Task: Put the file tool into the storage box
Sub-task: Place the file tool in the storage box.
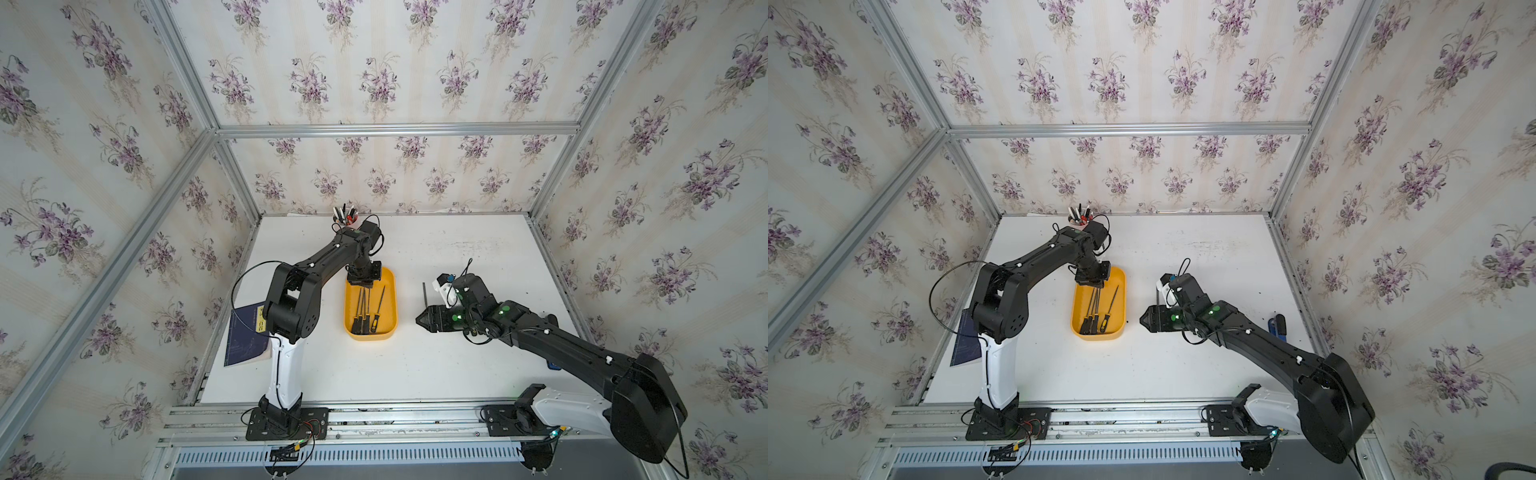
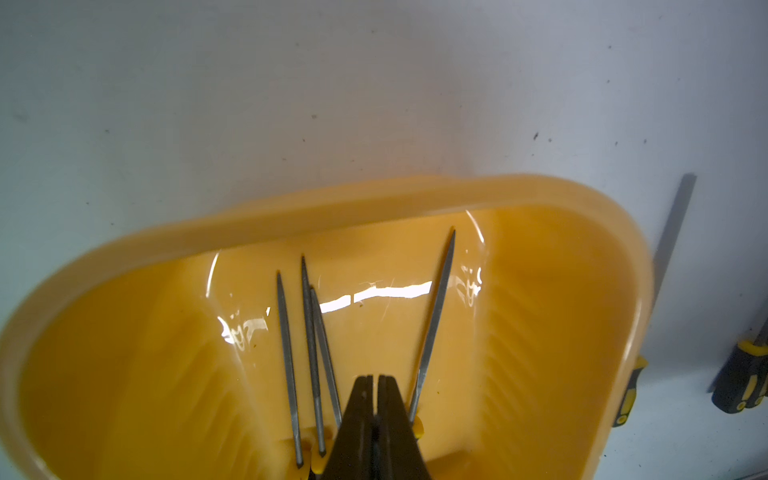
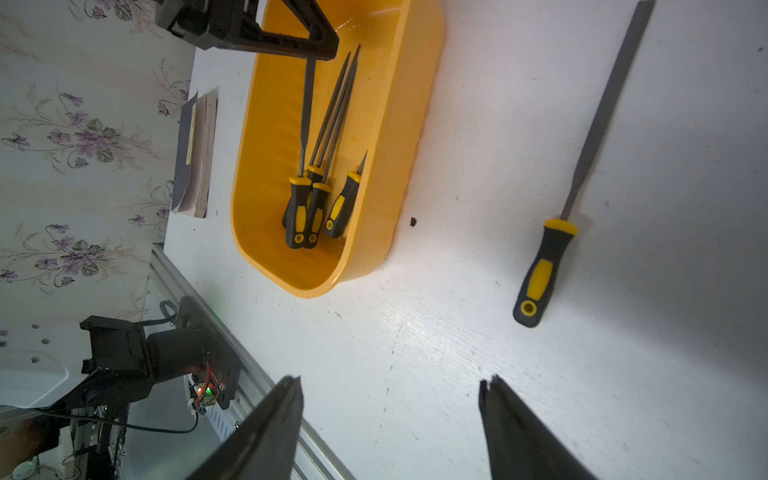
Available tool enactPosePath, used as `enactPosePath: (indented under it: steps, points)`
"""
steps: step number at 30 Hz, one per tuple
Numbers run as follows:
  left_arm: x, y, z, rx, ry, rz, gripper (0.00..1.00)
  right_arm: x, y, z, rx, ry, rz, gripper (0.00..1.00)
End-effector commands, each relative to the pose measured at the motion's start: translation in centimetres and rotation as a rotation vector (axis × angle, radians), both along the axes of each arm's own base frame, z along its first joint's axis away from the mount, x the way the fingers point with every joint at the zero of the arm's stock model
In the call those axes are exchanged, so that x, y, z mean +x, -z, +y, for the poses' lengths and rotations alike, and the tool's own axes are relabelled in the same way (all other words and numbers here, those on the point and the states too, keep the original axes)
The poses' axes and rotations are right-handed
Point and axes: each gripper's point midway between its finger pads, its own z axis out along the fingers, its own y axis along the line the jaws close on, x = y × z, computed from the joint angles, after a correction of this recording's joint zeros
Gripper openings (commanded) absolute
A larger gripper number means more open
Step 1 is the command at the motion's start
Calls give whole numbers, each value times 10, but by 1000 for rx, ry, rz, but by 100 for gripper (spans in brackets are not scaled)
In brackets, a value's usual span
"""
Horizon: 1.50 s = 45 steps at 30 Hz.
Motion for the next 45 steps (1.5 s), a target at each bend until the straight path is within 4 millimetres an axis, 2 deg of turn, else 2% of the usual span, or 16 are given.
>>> enactPosePath:
  steps: [1,18,24,34,38,45]
  points:
    - [6,0,0,-5,-33,-10,0,2,-2,1,4,0,-12,73]
    - [8,20,2,8,-60,24,0,1,2,0,-9,-2,-5,72]
    - [4,28,8,30,-62,35,4,0,2,-1,-10,-3,-5,73]
    - [4,31,11,40,-67,31,20,1,2,-1,-12,2,-8,73]
    - [4,32,10,35,-68,33,22,1,3,-2,-13,5,-6,72]
    - [9,19,8,18,-77,-1,39,1,3,-2,-12,6,-6,72]
